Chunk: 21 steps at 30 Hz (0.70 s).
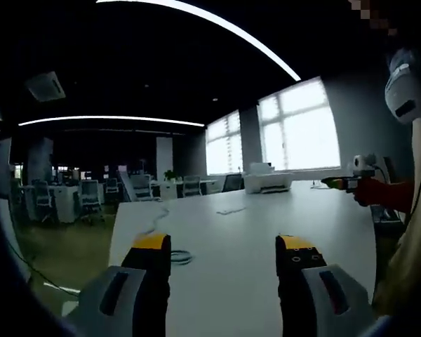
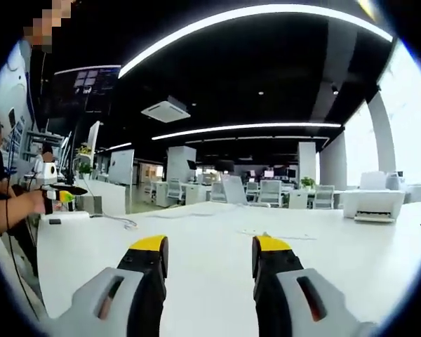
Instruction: Pick up the power strip scattered on the table, fix it on the side mounting bracket of the table, and press the switch
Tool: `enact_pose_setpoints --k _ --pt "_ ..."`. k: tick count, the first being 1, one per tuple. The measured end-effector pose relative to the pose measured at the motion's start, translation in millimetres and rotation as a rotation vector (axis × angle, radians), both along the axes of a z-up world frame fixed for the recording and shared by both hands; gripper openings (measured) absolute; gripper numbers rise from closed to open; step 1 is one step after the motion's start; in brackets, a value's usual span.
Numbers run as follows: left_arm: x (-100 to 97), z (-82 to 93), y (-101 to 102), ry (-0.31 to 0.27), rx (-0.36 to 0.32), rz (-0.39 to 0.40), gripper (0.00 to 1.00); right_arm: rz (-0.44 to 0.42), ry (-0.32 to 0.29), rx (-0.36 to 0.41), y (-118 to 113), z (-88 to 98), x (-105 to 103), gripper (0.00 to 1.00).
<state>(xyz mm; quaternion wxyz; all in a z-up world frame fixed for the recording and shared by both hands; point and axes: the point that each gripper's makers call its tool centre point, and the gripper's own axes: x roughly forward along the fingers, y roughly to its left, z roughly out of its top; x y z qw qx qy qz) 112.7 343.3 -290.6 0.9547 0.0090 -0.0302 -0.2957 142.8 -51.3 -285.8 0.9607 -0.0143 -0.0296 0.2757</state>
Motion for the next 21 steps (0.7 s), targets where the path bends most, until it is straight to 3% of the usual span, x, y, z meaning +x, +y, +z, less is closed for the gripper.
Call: enact_pose_setpoints --k 21 --pt "2.3 10.2 -3.3 -0.003 0.002 -0.002 0.64 0.000 -0.001 0.003 2.2 8.7 7.2 0.45"
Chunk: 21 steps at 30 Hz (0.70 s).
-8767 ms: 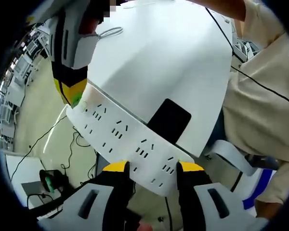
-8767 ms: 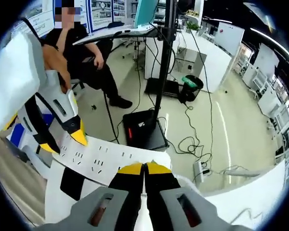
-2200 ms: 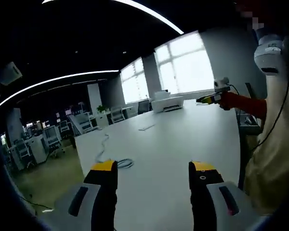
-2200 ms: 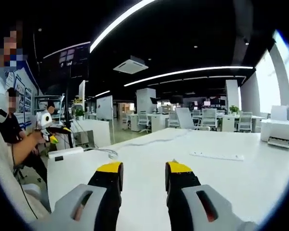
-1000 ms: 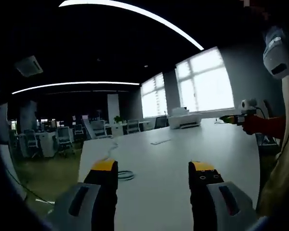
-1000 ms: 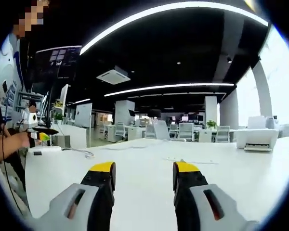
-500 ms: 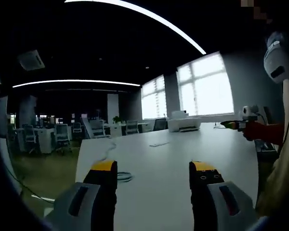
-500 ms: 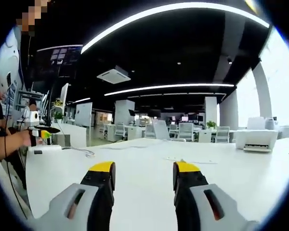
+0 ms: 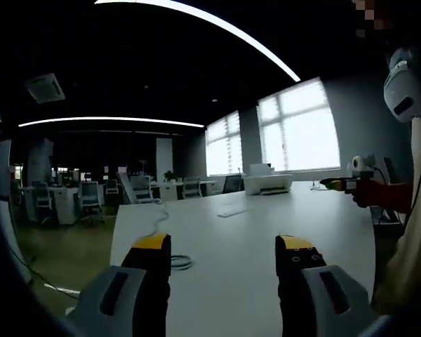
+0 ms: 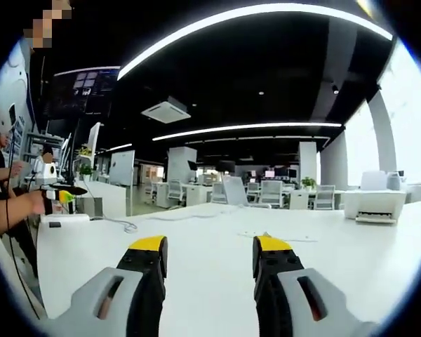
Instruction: Pick up the power strip scattered on the table, fix it on the side mounting bracket of the table, and press the switch
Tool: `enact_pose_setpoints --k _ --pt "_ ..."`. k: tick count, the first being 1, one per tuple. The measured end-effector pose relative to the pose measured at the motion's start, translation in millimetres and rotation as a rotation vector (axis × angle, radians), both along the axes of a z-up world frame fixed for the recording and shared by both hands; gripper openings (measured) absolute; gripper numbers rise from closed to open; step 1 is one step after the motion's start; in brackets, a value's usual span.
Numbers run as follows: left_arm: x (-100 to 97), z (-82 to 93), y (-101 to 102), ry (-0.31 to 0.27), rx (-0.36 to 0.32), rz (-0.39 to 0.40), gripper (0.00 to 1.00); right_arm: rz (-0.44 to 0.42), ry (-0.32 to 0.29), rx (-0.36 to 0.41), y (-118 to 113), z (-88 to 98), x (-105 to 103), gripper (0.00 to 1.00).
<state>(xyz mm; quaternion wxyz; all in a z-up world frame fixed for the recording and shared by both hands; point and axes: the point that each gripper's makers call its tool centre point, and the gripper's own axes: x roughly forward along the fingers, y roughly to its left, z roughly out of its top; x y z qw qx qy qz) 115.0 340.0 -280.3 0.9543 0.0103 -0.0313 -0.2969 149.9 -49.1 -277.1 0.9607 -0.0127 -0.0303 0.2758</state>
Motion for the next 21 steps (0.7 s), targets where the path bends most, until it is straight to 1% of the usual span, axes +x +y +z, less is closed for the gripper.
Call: enact_pose_setpoints --k 6,15,21 --pt "1.7 2.5 -1.7 -0.001 0.006 -0.012 0.64 0.004 -0.001 -0.009 0.3 4.7 0.5 0.45" --pt "4.3 6.5 3.9 -0.002 0.008 -0.014 0.64 0.003 -0.015 -0.008 1.6 14.5 1.9 0.45" --pt "3.8 9.1 6.0 -0.008 0.005 -0.016 0.64 0.004 -0.017 -0.004 2.2 17.7 2.6 0.45"
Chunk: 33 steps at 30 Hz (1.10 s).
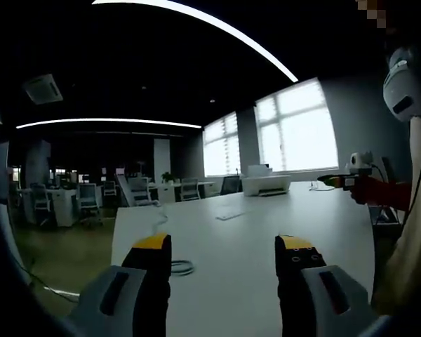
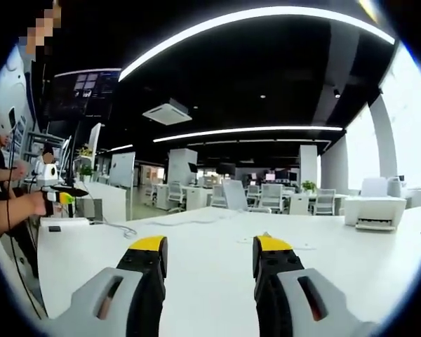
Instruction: Pick up the power strip scattered on the table, fix it on the side mounting bracket of the table, and press the switch
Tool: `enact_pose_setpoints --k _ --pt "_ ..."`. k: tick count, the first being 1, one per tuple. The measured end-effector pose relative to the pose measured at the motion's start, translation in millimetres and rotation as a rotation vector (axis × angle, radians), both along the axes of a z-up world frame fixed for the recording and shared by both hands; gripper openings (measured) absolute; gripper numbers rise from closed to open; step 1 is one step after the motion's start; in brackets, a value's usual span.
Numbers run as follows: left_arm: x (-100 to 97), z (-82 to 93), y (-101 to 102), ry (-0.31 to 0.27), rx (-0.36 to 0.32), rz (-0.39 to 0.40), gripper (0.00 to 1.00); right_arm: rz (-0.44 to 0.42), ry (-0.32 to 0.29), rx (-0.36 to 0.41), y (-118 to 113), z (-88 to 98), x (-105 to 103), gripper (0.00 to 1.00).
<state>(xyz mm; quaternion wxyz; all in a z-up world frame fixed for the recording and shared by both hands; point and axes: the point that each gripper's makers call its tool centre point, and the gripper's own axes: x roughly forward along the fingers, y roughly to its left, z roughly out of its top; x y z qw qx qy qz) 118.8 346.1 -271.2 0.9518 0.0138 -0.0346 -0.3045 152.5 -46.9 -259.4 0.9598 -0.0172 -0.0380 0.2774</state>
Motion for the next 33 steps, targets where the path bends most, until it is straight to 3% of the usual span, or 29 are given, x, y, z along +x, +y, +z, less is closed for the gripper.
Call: enact_pose_setpoints --k 33 --pt "1.5 -2.1 -4.9 0.004 0.003 0.006 0.64 -0.018 0.016 0.020 -7.6 -7.5 1.6 0.44"
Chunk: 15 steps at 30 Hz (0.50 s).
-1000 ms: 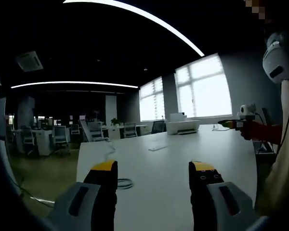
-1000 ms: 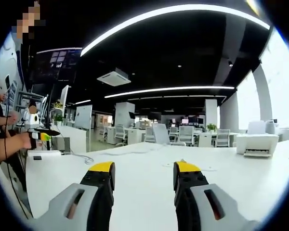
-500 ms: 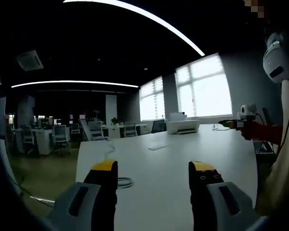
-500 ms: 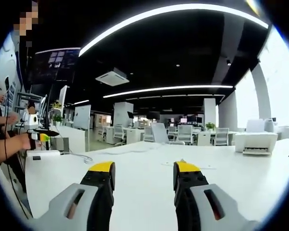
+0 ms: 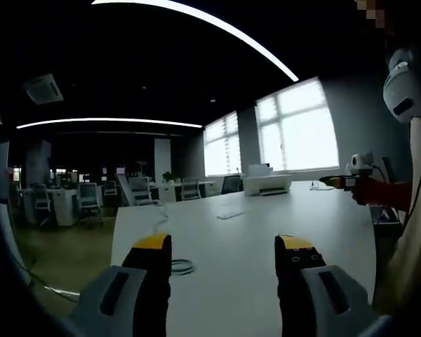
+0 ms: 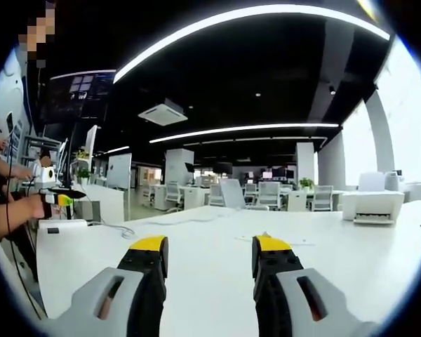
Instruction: Pick up the power strip scattered on the table, fix it on the side mounting bracket of the table, and press the switch
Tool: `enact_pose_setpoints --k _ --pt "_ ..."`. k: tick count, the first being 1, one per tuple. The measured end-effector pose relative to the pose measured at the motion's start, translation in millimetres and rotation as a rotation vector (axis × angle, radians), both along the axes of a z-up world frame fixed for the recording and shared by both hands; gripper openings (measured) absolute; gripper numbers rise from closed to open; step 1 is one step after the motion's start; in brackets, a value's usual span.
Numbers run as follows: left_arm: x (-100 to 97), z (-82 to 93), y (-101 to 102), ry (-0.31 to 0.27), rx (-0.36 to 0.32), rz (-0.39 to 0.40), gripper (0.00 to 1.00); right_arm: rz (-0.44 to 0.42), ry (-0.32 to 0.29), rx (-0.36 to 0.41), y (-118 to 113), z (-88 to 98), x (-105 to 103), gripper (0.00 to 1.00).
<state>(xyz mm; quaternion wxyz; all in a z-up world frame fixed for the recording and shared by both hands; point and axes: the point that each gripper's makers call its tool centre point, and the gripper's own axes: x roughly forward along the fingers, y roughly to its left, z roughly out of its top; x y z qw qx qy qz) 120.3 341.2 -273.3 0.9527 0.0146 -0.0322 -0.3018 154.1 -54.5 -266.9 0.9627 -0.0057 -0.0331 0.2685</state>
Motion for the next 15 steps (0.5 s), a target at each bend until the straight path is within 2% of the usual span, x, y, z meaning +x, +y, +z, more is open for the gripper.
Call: enact_pose_setpoints --k 15 --pt "-2.4 -4.4 0.8 0.008 -0.001 0.004 0.64 -0.001 0.007 0.013 -0.3 -2.3 -1.1 0.44"
